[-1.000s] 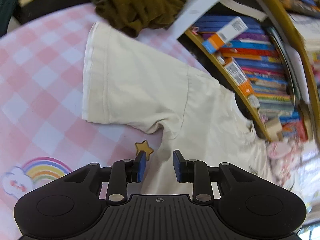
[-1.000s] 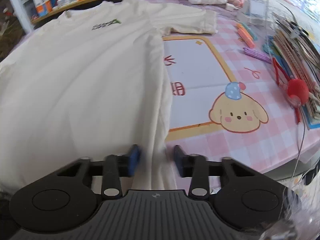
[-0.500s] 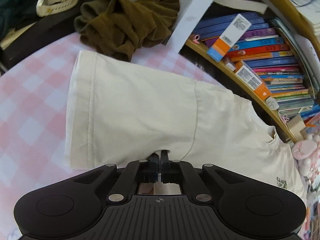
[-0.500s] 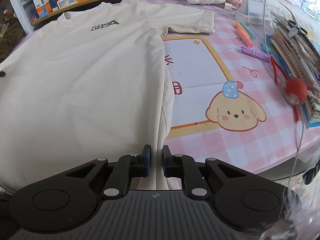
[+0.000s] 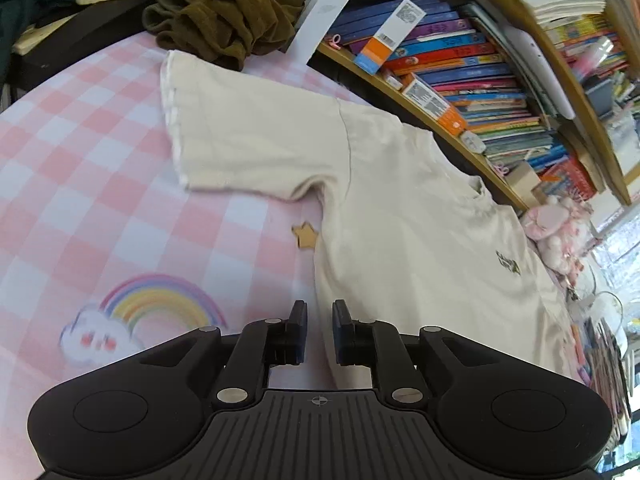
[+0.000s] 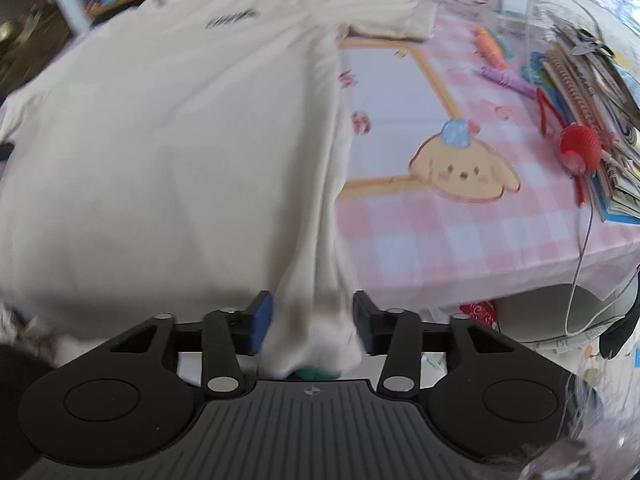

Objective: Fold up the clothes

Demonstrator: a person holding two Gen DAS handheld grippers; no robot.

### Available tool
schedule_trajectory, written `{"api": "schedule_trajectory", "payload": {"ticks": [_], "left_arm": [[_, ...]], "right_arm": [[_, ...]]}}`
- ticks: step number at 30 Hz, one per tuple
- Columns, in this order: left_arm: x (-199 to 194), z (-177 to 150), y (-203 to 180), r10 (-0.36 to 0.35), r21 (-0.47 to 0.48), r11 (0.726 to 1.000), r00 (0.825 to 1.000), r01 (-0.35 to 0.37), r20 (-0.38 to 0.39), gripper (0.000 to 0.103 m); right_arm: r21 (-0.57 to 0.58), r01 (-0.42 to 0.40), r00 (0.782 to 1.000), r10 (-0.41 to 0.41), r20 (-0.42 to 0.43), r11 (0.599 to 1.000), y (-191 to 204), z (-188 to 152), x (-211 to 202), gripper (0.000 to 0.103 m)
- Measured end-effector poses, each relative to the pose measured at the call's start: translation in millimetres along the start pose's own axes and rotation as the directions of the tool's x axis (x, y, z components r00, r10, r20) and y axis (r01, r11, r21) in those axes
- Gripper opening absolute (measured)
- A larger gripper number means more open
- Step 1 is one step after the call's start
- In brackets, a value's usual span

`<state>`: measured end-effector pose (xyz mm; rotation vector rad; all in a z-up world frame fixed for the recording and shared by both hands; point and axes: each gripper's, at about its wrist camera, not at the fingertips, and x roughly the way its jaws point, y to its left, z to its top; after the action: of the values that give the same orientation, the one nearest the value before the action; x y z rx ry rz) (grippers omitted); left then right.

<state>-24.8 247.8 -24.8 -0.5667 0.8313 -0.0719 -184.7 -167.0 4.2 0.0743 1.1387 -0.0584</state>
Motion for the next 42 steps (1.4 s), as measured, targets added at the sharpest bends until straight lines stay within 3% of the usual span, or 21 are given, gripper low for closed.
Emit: {"api": "schedule_trajectory", "payload": {"ticks": [4, 9, 16, 19, 21, 22, 27, 29, 35, 38, 40, 42], "left_arm": [[-9.8, -1.0, 1.9, 0.036, -0.04, 0.999, 0.999, -0.037, -0.011, 0.016], [-39.5, -19.5, 4.1, 0.111, -0.08, 0.991, 0.993, -0.107, 0.048, 0.019], [-82.3, -73.5, -20.7, 0.203, -0.146, 0.971, 0.975, -0.188, 0.094, 0.019], [-94.1, -102.6, -37.7, 0.24, -0.168, 0.96, 0.967, -0.223, 0.089, 0.019], [-101.2, -124.0, -48.5, 0.253, -0.181, 0.955, 0.964, -0.236, 0.078, 0.019], [-103.7, -135.4, -53.8, 0.261, -0.182, 0.952, 0.963, -0.245, 0.067, 0.02], [-103.6, -184.5, -67.2, 0.302, -0.182, 0.937, 0.953, -0.3, -0.013, 0.02], [-100.1, -197.4, -69.2, 0.31, -0.188, 0.931, 0.95, -0.312, -0.041, 0.02], [-98.7, -211.9, -81.2, 0.314, -0.165, 0.934, 0.948, -0.318, -0.049, 0.02], [-103.9, -217.0, -84.1, 0.323, -0.133, 0.936, 0.945, -0.327, -0.049, 0.024], [-106.3, -222.3, -86.2, 0.34, -0.111, 0.933, 0.939, -0.343, -0.046, 0.037], [-105.4, -226.1, -86.5, 0.352, -0.09, 0.93, 0.934, -0.356, -0.051, 0.039]], "right_arm": [[-0.078, -0.008, 1.0, 0.007, -0.019, 0.997, 0.2, -2.6, 2.1, 0.048], [-0.193, -0.036, 0.997, 0.021, -0.075, 0.981, -12.6, 1.0, 11.5, 0.048], [-0.302, -0.13, 0.988, 0.098, -0.118, 0.944, -32.3, -4.9, 34.6, 0.041], [-0.303, -0.219, 0.974, 0.191, -0.117, 0.928, -35.5, -2.0, 43.7, 0.039], [-0.31, -0.254, 0.966, 0.226, -0.124, 0.916, -38.5, -2.5, 47.0, 0.027], [-0.311, -0.269, 0.962, 0.237, -0.135, 0.912, -40.1, -3.6, 48.0, 0.015], [-0.348, -0.349, 0.936, 0.312, -0.161, 0.87, -41.1, -14.6, 25.9, 0.008], [-0.293, -0.465, 0.885, 0.439, -0.155, 0.835, -47.6, -8.1, 1.3, 0.007], [-0.019, -0.539, 0.842, 0.538, -0.028, 0.842, -104.5, 18.9, -32.5, 0.007], [-0.063, -0.422, 0.907, 0.419, -0.055, 0.905, -105.5, 12.6, -24.6, 0.012], [-0.129, -0.377, 0.926, 0.37, -0.078, 0.917, -89.8, 5.6, -22.3, 0.016], [-0.196, -0.35, 0.937, 0.339, -0.088, 0.916, -79.1, -1.4, -19.8, 0.026]]}}
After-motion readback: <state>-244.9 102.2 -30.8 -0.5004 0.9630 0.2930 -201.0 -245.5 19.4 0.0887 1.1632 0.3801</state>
